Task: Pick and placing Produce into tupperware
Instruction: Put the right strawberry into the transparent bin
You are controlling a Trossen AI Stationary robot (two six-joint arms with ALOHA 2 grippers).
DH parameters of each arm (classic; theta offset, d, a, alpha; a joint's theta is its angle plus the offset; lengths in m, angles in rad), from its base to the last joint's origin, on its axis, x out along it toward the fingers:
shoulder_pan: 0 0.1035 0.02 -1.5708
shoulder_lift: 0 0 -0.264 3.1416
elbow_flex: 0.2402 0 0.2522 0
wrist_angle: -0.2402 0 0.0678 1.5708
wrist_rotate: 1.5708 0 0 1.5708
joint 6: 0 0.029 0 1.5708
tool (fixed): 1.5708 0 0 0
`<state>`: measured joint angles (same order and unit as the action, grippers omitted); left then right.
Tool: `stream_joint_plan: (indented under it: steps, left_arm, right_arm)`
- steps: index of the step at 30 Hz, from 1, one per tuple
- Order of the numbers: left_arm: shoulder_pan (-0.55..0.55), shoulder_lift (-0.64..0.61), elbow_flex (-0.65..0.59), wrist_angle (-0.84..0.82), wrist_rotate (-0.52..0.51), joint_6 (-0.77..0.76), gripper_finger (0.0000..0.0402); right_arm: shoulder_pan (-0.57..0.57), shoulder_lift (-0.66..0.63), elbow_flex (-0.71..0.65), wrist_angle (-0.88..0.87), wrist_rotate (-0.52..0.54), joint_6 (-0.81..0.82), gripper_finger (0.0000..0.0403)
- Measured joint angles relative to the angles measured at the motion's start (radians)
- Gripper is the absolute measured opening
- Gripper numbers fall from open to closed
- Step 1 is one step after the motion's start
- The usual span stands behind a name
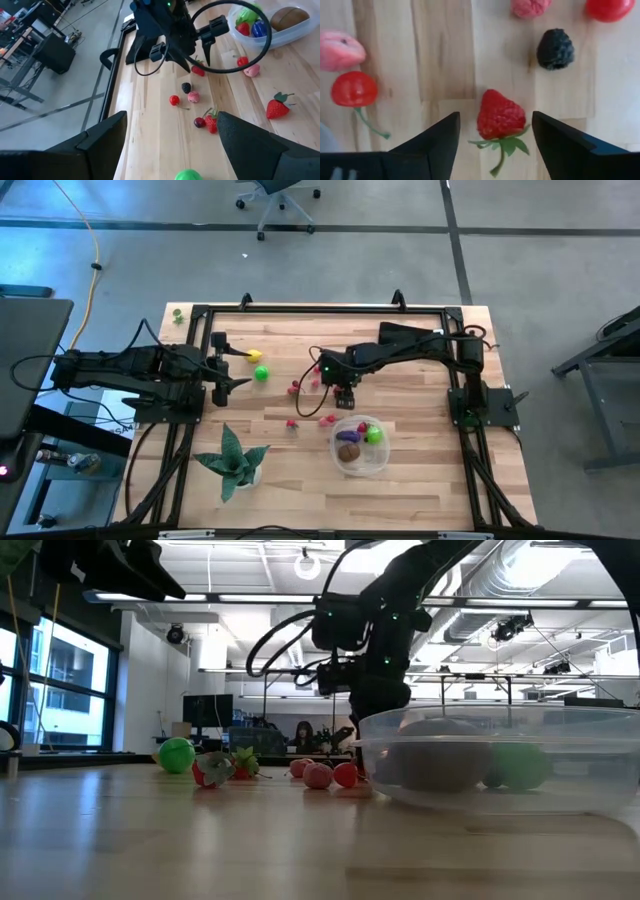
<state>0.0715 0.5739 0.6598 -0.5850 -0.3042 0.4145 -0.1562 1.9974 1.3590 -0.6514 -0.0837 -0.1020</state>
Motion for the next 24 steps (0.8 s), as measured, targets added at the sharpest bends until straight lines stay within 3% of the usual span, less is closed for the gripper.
stream_joint_plan:
  steps: [24]
  left_arm:
    - [0.000, 0.000, 0.000, 0.000, 0.000, 0.000, 0.0299]
  right_arm:
    - [0.000, 0.004, 0.000, 0.012, -0.012, 0.008, 0.0134]
